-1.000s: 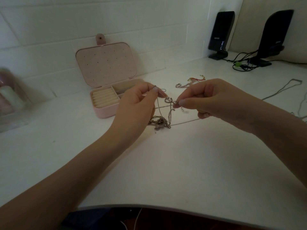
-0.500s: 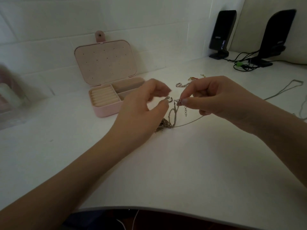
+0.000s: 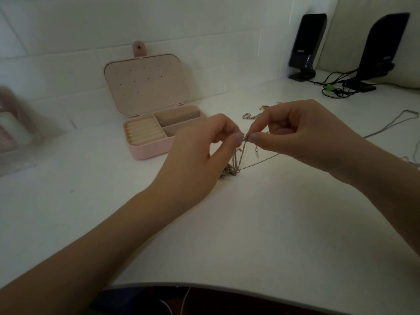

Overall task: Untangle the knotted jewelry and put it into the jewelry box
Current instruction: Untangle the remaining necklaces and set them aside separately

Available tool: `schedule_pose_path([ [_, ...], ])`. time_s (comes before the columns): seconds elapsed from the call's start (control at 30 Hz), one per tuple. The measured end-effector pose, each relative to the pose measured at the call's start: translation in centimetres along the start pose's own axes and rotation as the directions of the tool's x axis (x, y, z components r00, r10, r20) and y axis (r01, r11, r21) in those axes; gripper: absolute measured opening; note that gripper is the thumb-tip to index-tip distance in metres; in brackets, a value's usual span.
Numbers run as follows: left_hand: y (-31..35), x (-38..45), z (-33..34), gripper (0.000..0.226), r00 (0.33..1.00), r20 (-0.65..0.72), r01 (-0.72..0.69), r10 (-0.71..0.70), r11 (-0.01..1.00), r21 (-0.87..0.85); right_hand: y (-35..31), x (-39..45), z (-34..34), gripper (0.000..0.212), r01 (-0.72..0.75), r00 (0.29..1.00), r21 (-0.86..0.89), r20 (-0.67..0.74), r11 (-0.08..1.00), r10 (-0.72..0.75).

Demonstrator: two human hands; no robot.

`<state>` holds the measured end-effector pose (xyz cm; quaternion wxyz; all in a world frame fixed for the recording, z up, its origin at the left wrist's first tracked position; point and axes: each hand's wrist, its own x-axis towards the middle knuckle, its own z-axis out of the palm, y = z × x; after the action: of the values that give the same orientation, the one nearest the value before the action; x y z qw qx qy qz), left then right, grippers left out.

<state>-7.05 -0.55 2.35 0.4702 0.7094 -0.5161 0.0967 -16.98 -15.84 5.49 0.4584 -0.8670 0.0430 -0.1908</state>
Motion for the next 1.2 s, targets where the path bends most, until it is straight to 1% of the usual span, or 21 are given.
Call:
schedule_pose_path([
  [0.07, -0.09, -0.12, 0.01, 0.014, 0.997, 0.020, -0.077, 0.075, 0.988, 0.130, -0.10, -0.04, -0.05, 0.005, 0.038, 0.999, -0.049, 0.011, 0.998, -0.037],
  [0.13, -0.24, -0.09, -0.10, 0.017, 0.994, 0.021, -0.107, 0.105, 0.977, 0.183, -0.24, -0.07, -0.10, 0.003, 0.095, 0.995, -0.123, 0.028, 0.988, -0.092],
  [0.27, -0.37, 0.06, -0.23, 0.017, 0.993, 0.021, -0.120, 0.118, 0.976, 0.181, -0.22, 0.00, -0.07, 0.002, 0.186, 0.982, -0.250, 0.006, 0.950, -0.190],
  [0.43, -0.43, 0.13, -0.21, 0.016, 0.995, 0.052, -0.085, 0.081, 0.993, 0.078, -0.09, 0.06, 0.18, 0.002, 0.210, 0.974, -0.318, -0.019, 0.925, -0.228],
  [0.5, -0.42, 0.07, -0.19, 0.015, 0.997, 0.043, -0.061, 0.059, 0.997, 0.045, -0.12, 0.03, 0.33, 0.003, 0.198, 0.978, -0.306, -0.002, 0.931, -0.209],
  [0.77, 0.37, -0.17, 0.10, 0.012, 1.000, 0.024, -0.011, 0.012, 0.999, -0.050, -0.04, -0.02, 0.42, 0.008, 0.100, 0.993, -0.145, 0.073, 0.984, -0.090],
  [0.9, 0.29, -0.37, 0.12, 0.008, 0.996, -0.013, -0.084, 0.084, 0.996, 0.041, -0.03, 0.09, 0.57, 0.017, 0.051, 0.994, -0.102, 0.101, 0.994, -0.041],
  [1.0, 0.11, -0.42, 0.14, 0.013, 0.990, 0.006, -0.138, 0.139, 0.977, 0.162, -0.01, 0.17, 0.60, 0.013, 0.021, 0.993, -0.050, 0.114, 0.999, -0.015],
  [1.1, -0.02, -0.39, 0.00, 0.015, 0.984, 0.022, -0.174, 0.174, 0.947, 0.269, 0.10, 0.17, 0.65, 0.014, -0.028, 0.992, -0.015, 0.120, 0.999, 0.030],
  [1.2, -0.04, -0.36, -0.17, 0.015, 0.985, 0.050, -0.174, 0.167, 0.946, 0.272, 0.15, 0.11, 0.82, 0.016, -0.076, 0.989, -0.004, 0.127, 0.997, 0.076],
])
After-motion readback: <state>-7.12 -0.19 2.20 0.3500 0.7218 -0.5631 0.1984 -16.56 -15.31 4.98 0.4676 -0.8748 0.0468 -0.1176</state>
